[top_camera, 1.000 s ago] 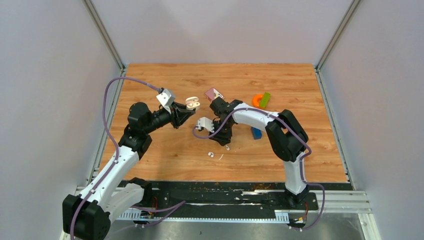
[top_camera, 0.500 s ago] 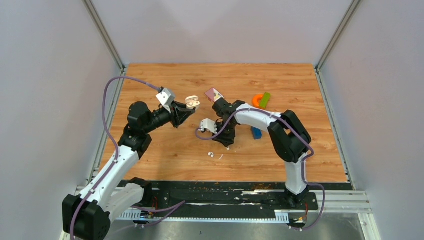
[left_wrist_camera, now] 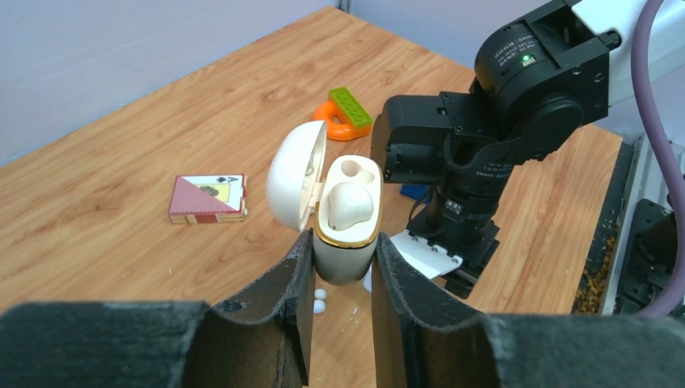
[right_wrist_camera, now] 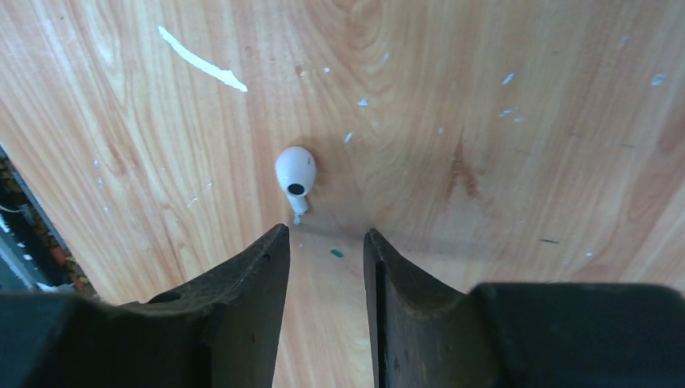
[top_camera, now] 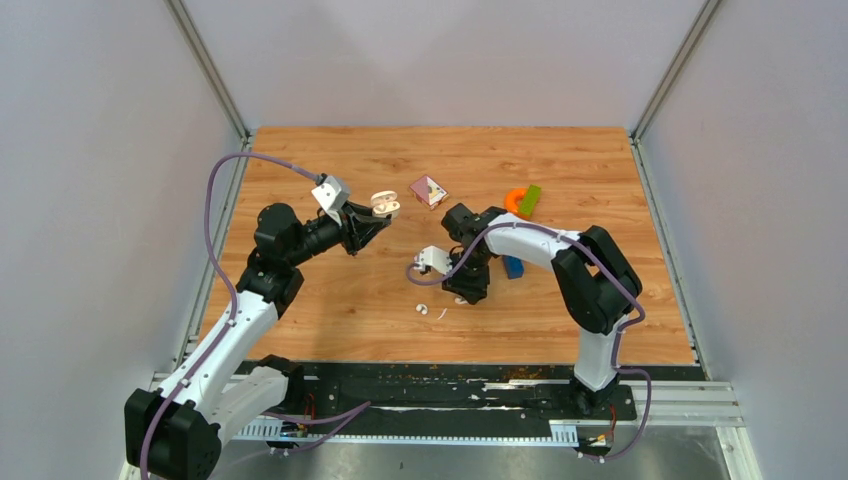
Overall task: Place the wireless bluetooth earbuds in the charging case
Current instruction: Adjust the earbud at the center of the board.
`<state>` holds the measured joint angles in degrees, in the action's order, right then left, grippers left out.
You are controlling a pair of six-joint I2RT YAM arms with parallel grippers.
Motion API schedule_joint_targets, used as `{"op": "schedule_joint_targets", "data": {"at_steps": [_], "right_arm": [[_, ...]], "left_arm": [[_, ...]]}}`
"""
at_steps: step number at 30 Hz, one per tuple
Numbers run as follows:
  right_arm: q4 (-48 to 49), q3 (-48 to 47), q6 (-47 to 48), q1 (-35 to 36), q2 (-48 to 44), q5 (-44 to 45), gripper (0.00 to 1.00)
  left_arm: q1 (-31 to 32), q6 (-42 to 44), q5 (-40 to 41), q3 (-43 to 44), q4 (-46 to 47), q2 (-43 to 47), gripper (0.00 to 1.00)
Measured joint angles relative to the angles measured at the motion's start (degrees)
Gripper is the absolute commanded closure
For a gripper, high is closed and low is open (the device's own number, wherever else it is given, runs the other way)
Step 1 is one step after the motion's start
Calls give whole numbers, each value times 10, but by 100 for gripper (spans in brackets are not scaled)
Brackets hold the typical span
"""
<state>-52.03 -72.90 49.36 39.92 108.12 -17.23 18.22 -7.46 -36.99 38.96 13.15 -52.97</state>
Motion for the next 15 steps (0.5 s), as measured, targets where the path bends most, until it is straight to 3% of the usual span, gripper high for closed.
{"op": "schedule_joint_targets", "data": {"at_steps": [15], "right_arm": [[-37,-48,-10,-3,13,-36,61]], "left_arm": [[0,1,-2,0,-1,0,100]]}}
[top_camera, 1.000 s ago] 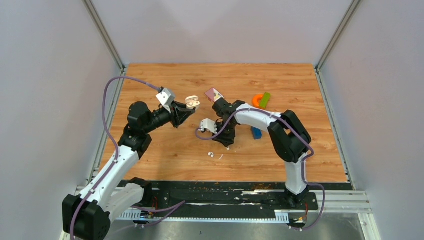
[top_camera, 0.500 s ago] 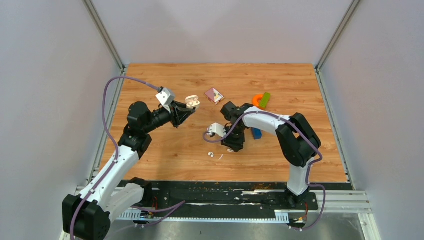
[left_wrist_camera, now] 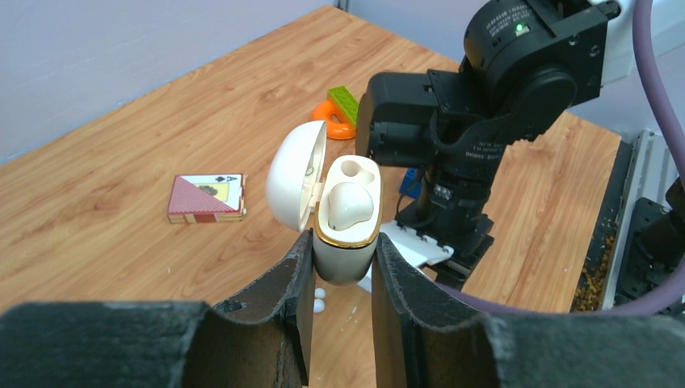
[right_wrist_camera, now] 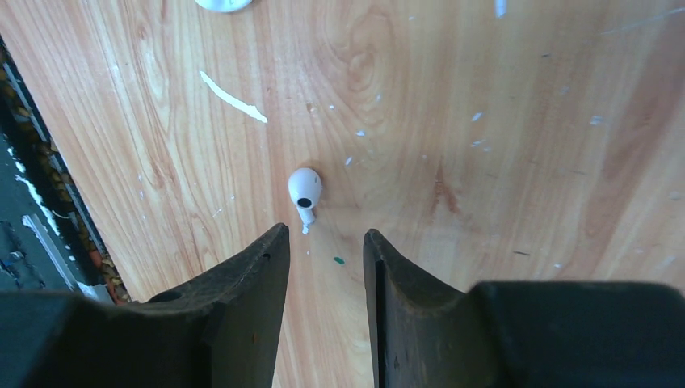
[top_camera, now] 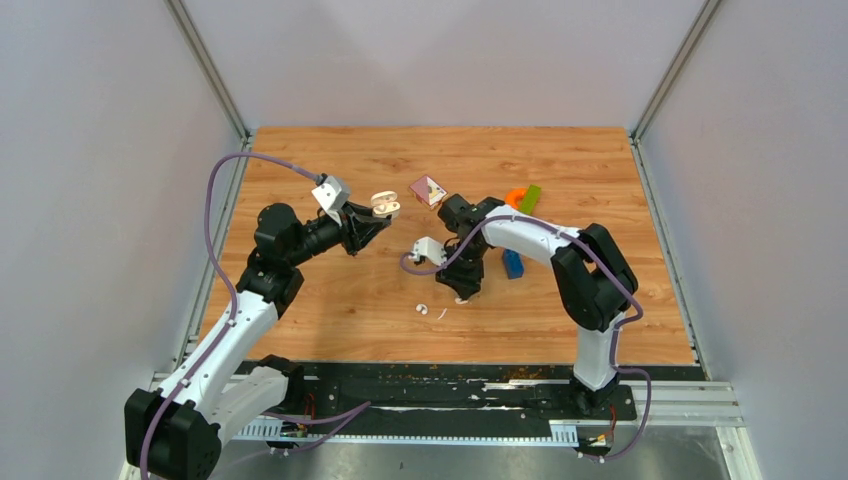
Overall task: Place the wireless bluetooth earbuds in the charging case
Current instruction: Adjust the earbud at the center of the board.
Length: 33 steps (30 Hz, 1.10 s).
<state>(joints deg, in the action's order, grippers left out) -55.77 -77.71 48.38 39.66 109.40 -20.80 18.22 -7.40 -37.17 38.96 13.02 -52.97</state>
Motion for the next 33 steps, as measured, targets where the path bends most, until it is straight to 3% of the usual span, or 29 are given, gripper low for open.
{"op": "schedule_joint_targets", "data": {"at_steps": [18,33], "right_arm": [[-5,-30,8,-18,43,-20,62],[-22,-18,6,35,42,-53,62]], "left_arm": [[0,2,0,1,-7,-11,100],[0,3,0,1,-15,-10,100]]}}
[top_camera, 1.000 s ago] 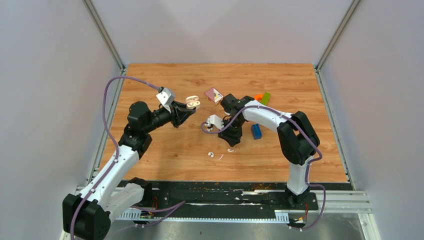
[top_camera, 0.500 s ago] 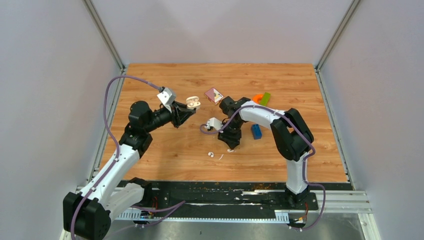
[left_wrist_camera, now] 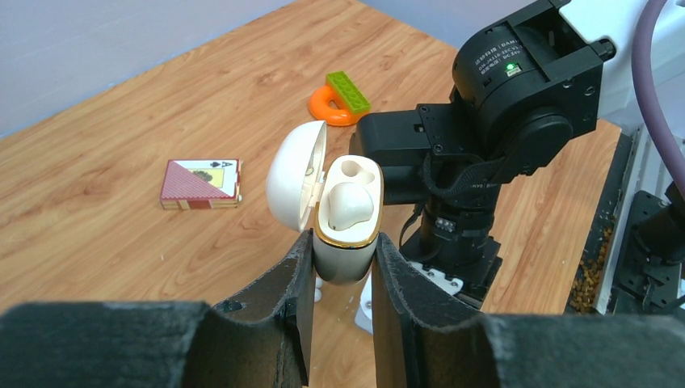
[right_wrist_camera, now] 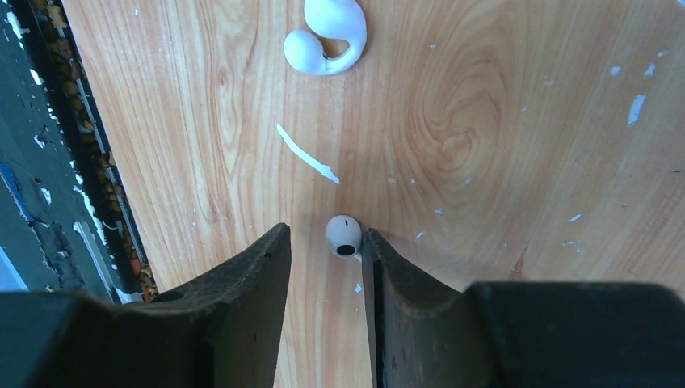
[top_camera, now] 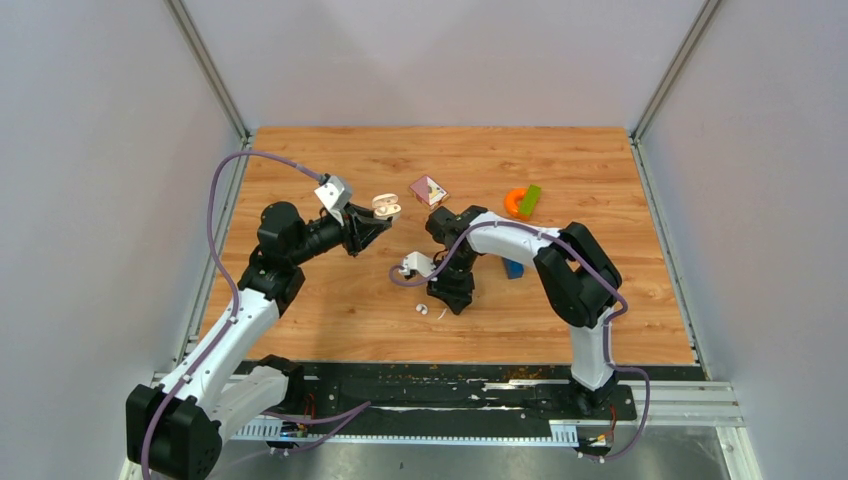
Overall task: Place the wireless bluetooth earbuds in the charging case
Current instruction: Adjust the earbud at the center of the board.
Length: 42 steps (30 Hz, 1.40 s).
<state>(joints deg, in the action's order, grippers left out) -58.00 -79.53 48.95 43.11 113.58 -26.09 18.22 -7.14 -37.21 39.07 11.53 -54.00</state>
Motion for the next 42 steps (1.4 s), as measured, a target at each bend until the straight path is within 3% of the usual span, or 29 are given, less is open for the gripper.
{"op": "schedule_joint_targets", "data": {"at_steps": [6,12,22,42], "right_arm": [[-12,-11,5,-16,-3,-4,63],[1,-26,12,-40,-15,0,72],[37,-57,37,-44,-2,20,76],[91,60,120,-12,-48,45,75]], "left_arm": [[0,2,0,0,-4,1,100],[-2,2,0,1,-5,1,100],[-3,14,0,19,-17,1,100],[-4,25,0,19,-29,1,100]]}}
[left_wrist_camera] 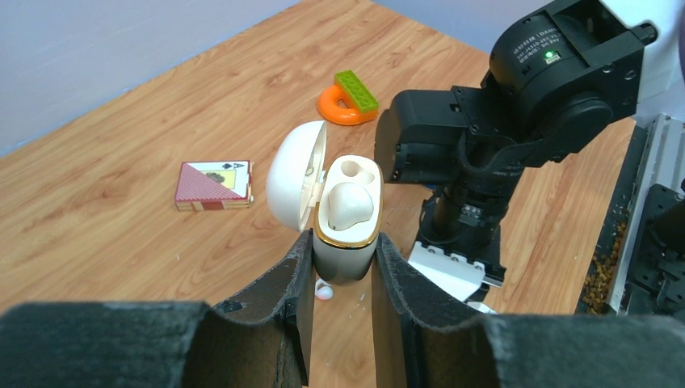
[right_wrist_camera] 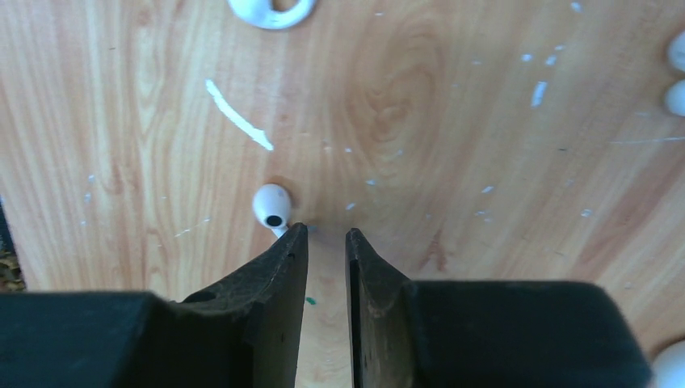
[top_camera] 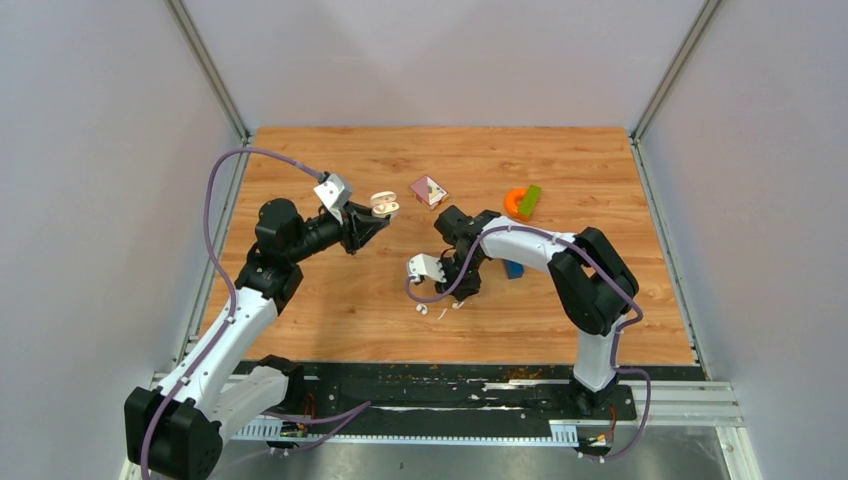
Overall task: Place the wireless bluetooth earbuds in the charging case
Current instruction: Adjust the earbud at the center of the board.
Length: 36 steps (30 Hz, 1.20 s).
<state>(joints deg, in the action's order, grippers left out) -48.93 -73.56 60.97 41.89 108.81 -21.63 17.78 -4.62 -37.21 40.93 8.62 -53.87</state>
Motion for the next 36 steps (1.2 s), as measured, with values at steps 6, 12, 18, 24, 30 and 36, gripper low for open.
{"op": "schedule_joint_targets", "data": {"at_steps": [6,12,18,24,30,36], "right_arm": [[-11,12,-4,16,-12,-10,75],[-17,12,-7,22,-12,-23,74],[-42,11,-6,23,-12,-34,74],[-33,11,-20,24,-12,-36,74],[-35,8,-23,27,-12,-38,74],[31,55,-5,19,-100,-39,76]], "left_arm": [[0,0,0,0,2,0,100],[0,0,0,0,2,0,100],[0,0,0,0,2,0,100],[0,-1,0,0,2,0,100],[0,1,0,0,0,0,100],[0,11,0,0,-10,0,100]]}}
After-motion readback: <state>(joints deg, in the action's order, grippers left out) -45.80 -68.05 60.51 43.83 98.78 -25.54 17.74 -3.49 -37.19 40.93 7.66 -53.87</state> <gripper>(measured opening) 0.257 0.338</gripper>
